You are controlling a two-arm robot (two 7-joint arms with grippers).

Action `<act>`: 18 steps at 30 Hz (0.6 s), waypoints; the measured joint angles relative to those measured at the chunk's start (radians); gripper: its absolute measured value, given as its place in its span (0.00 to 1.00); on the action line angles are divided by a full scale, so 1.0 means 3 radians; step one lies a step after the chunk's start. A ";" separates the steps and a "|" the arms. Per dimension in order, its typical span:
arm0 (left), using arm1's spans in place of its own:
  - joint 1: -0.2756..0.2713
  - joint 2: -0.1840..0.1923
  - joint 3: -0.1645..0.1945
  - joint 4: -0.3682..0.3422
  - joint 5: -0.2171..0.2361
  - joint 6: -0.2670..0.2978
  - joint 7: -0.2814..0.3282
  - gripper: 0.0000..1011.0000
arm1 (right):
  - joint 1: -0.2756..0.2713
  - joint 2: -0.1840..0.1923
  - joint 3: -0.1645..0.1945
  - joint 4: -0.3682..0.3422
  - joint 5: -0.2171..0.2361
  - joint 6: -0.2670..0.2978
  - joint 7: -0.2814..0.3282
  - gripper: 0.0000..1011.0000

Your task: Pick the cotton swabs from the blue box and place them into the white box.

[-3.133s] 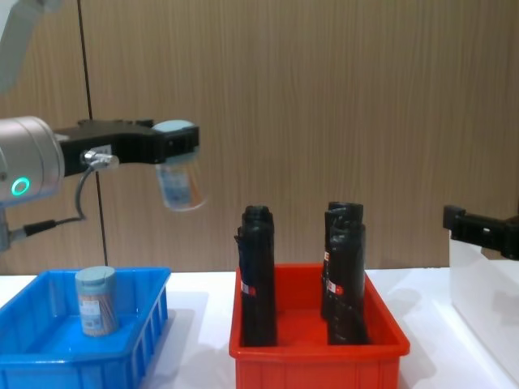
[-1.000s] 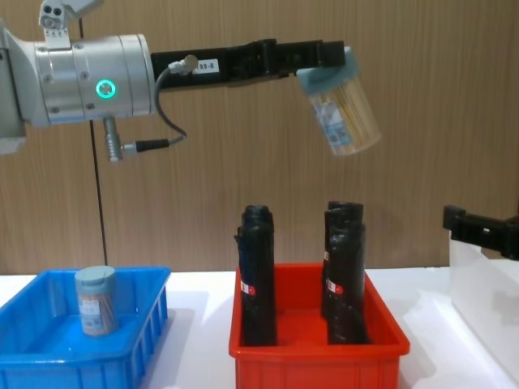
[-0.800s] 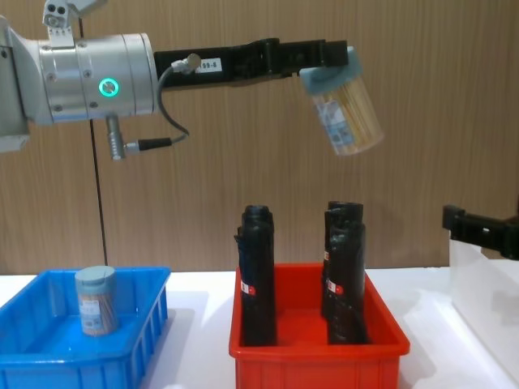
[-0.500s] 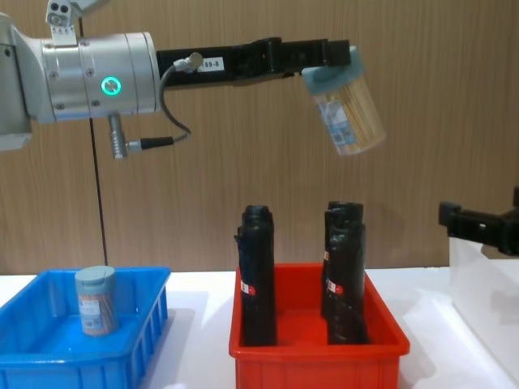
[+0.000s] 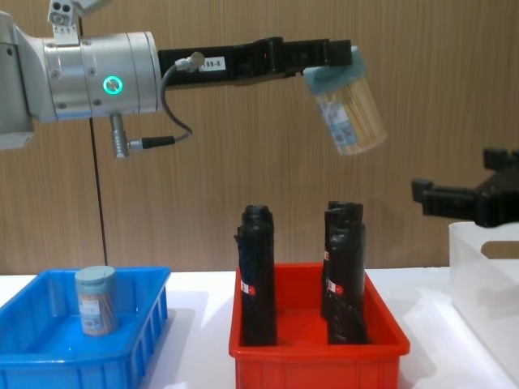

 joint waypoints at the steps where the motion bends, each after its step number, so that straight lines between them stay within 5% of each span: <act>1: 0.0000 0.0000 0.0000 0.0000 0.0001 0.0001 -0.0001 0.65 | 0.0025 -0.0006 -0.0008 -0.0007 -0.0043 0.0004 0.0027 0.99; 18: -0.0005 -0.0003 0.0002 0.0006 0.0001 0.0003 -0.0005 0.65 | 0.0233 -0.0098 -0.0090 -0.0051 -0.0423 0.0035 0.0292 0.99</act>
